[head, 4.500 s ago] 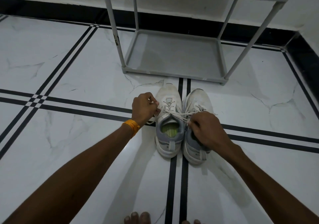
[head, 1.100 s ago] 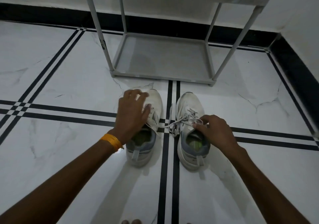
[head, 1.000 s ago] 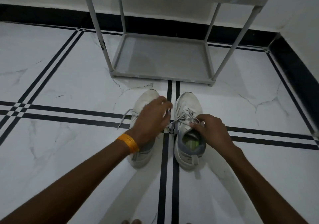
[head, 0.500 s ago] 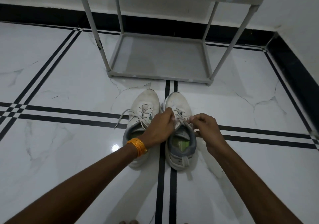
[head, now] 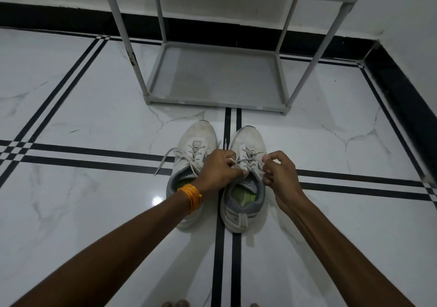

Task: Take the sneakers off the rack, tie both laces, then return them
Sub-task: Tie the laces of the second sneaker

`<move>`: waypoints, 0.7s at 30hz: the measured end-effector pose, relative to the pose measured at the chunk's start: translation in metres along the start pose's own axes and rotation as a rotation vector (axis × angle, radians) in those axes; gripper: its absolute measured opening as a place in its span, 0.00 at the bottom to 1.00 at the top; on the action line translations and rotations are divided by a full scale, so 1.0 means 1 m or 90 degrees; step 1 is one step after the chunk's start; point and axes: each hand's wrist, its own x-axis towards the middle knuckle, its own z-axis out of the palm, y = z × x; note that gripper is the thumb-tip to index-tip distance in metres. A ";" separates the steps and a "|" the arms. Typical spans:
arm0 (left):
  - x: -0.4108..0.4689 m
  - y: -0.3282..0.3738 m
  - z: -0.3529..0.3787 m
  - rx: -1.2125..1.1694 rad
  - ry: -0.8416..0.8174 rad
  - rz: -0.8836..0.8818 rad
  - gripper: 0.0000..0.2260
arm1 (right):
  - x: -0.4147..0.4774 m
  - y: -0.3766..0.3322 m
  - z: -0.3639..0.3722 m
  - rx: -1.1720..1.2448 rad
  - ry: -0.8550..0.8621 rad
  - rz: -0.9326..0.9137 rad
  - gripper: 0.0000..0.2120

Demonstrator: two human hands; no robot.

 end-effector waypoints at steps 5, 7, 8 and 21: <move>-0.001 0.000 -0.001 0.000 0.013 0.004 0.17 | -0.004 -0.008 -0.012 -0.455 -0.080 -0.155 0.01; -0.002 0.001 0.000 0.004 0.010 -0.007 0.14 | -0.004 -0.016 -0.012 -0.527 -0.098 -0.159 0.04; -0.003 0.001 0.000 0.005 0.009 -0.013 0.14 | -0.004 -0.021 -0.012 -0.554 -0.106 -0.158 0.05; -0.008 0.005 0.002 0.021 0.011 -0.002 0.18 | -0.015 -0.024 0.008 -0.631 -0.067 -0.200 0.13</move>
